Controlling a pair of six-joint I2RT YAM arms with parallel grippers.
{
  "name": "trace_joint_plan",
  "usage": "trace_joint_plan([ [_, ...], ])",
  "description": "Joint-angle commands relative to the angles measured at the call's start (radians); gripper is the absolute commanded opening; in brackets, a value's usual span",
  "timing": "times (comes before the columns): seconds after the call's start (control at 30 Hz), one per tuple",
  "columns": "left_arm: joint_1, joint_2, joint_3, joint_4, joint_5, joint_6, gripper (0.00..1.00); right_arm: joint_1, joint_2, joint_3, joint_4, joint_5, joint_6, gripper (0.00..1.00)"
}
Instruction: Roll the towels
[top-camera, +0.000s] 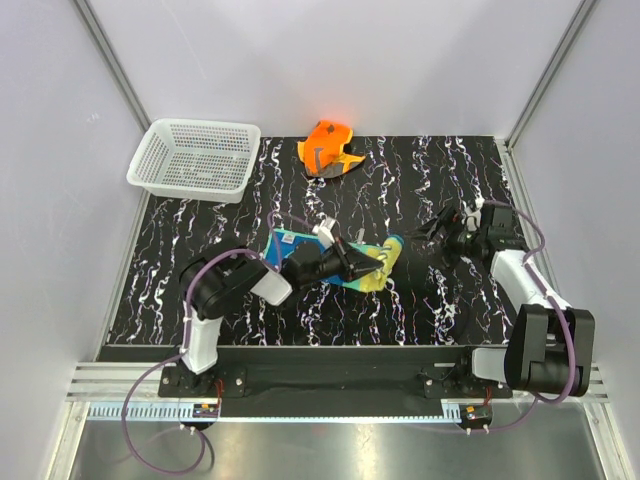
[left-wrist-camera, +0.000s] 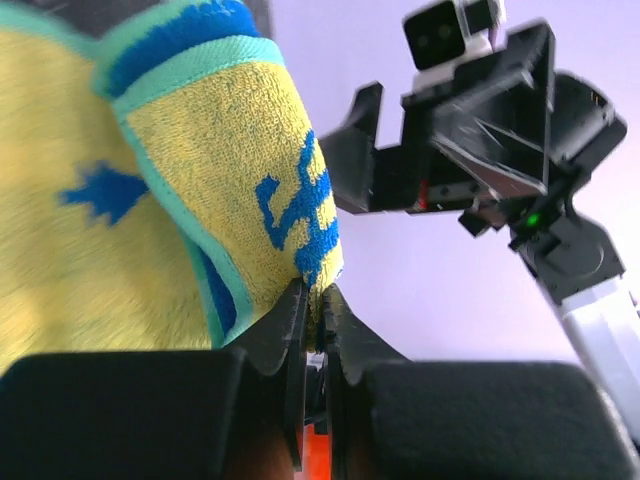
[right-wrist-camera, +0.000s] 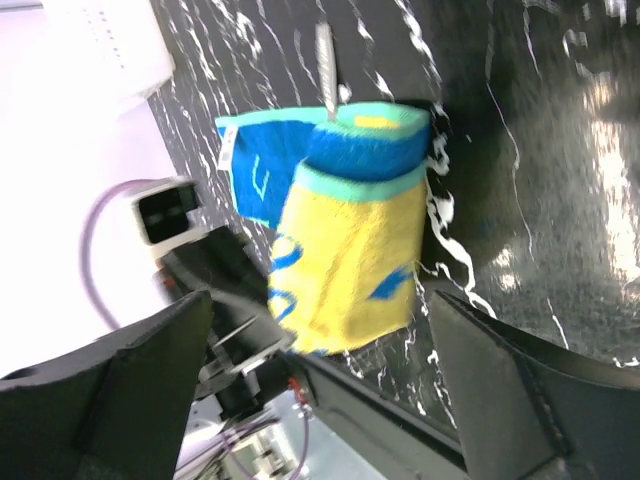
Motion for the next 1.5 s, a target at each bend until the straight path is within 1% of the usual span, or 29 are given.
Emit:
trace_joint_plan([
  [0.0,-0.005,0.043,-0.067,0.330,-0.078,-0.130,0.00,0.010,0.009,-0.045,0.101,-0.078,0.071,0.94],
  [0.07,-0.008,0.029,-0.095,0.287,-0.109,-0.132,0.00,0.031,0.009,-0.077,0.122,-0.072,0.086,0.92],
  [0.2,-0.019,-0.026,-0.122,0.165,-0.146,-0.110,0.00,0.091,0.006,-0.102,0.124,-0.012,0.089,0.89],
  [0.27,-0.036,-0.038,-0.139,0.166,-0.172,-0.110,0.00,0.105,0.012,-0.103,0.112,0.013,0.086,0.88],
  [0.3,-0.041,-0.044,-0.144,0.164,-0.192,-0.115,0.00,0.140,0.020,-0.106,0.112,0.031,0.086,0.88],
  [0.37,-0.062,-0.046,-0.170,0.187,-0.227,-0.141,0.00,0.172,0.026,-0.114,0.109,0.050,0.086,0.86],
  [0.47,-0.091,-0.009,-0.196,0.284,-0.289,-0.201,0.00,0.199,0.029,-0.128,0.113,0.071,0.084,0.85],
  [0.5,-0.100,0.024,-0.199,0.357,-0.319,-0.216,0.00,0.200,0.028,-0.131,0.113,0.082,0.083,0.85],
  [0.57,-0.132,0.067,-0.210,0.443,-0.359,-0.257,0.00,0.208,0.028,-0.137,0.106,0.093,0.075,0.85],
  [0.6,-0.145,0.115,-0.213,0.528,-0.406,-0.270,0.00,0.208,0.029,-0.140,0.107,0.099,0.072,0.84],
  [0.67,-0.172,0.138,-0.193,0.529,-0.425,-0.297,0.00,0.209,0.031,-0.142,0.093,0.106,0.060,0.85],
  [0.73,-0.191,0.144,-0.178,0.528,-0.439,-0.256,0.00,0.209,0.029,-0.145,0.080,0.117,0.046,0.85],
  [0.83,-0.219,0.149,-0.172,0.528,-0.471,-0.251,0.00,0.212,0.029,-0.152,0.072,0.123,0.032,0.84],
  [0.97,-0.229,0.149,-0.222,0.529,-0.551,-0.291,0.00,0.229,0.032,-0.165,0.053,0.148,0.014,0.81],
  [1.07,-0.228,0.129,-0.260,0.529,-0.594,-0.311,0.00,0.258,0.032,-0.171,0.038,0.197,-0.003,0.77],
  [1.17,-0.225,0.112,-0.276,0.529,-0.602,-0.319,0.00,0.289,0.045,-0.175,0.053,0.227,0.000,0.71],
  [1.27,-0.223,0.118,-0.273,0.529,-0.593,-0.353,0.00,0.320,0.083,-0.174,0.086,0.246,0.005,0.68],
  [1.47,-0.223,0.146,-0.271,0.529,-0.574,-0.406,0.00,0.372,0.138,-0.158,0.167,0.271,0.014,0.68],
])
